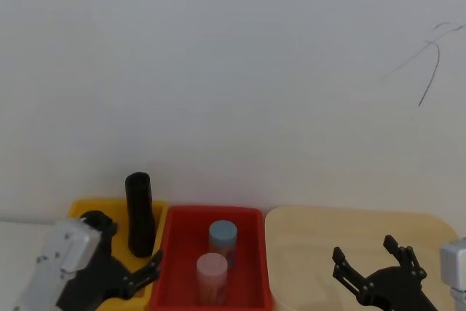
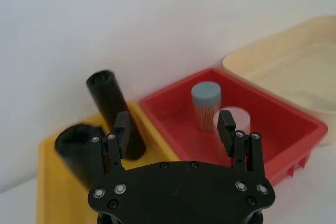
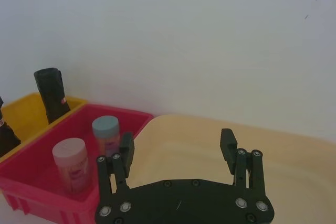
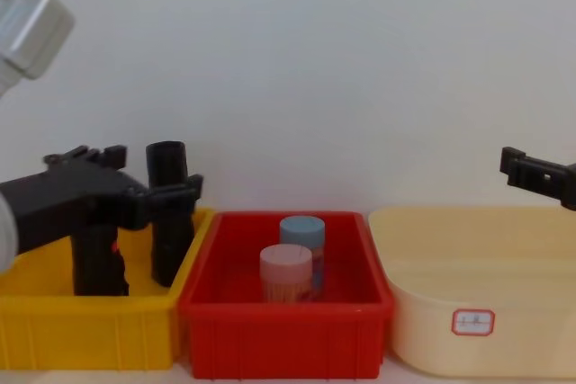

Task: Pick up the garbage bag with the one hand and transfer it to the other hand.

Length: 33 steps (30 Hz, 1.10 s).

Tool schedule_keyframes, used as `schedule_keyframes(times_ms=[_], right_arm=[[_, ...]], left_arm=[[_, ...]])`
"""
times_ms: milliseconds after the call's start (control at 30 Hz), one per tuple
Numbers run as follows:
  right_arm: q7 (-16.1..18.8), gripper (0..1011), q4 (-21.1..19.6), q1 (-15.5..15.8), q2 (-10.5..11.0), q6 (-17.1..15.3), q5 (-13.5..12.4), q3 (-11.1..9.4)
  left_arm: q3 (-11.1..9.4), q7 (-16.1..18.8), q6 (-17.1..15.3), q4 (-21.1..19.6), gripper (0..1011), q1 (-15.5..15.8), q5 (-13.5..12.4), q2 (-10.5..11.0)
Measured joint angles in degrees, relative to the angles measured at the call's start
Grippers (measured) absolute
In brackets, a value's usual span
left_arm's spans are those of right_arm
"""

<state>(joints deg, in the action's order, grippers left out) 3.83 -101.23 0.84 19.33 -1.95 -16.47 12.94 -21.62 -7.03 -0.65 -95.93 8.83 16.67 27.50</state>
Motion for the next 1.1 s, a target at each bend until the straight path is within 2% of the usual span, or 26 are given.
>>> schedule_keyframes(times_ms=[200,567,800,1100], right_arm=[[0.0,1000,0.0,0.0,0.0,0.0,0.0,0.0],[0.0,1000,0.0,0.0,0.0,0.0,0.0,0.0],[0.0,1000,0.0,0.0,0.0,0.0,0.0,0.0],[0.0,1000,0.0,0.0,0.0,0.0,0.0,0.0]], left_arm=[[2.7,-1.7,0.0,-1.0,1003,-2.5,2.4,2.3],[6.0,-3.3,-0.7,-1.3,1003,-5.1,5.2,4.4],[6.9,-3.9,-2.1,0.4,1003,-4.8,6.0,4.6],[7.1,-4.5,-3.5,3.9,1003,-2.3,6.0,3.8]])
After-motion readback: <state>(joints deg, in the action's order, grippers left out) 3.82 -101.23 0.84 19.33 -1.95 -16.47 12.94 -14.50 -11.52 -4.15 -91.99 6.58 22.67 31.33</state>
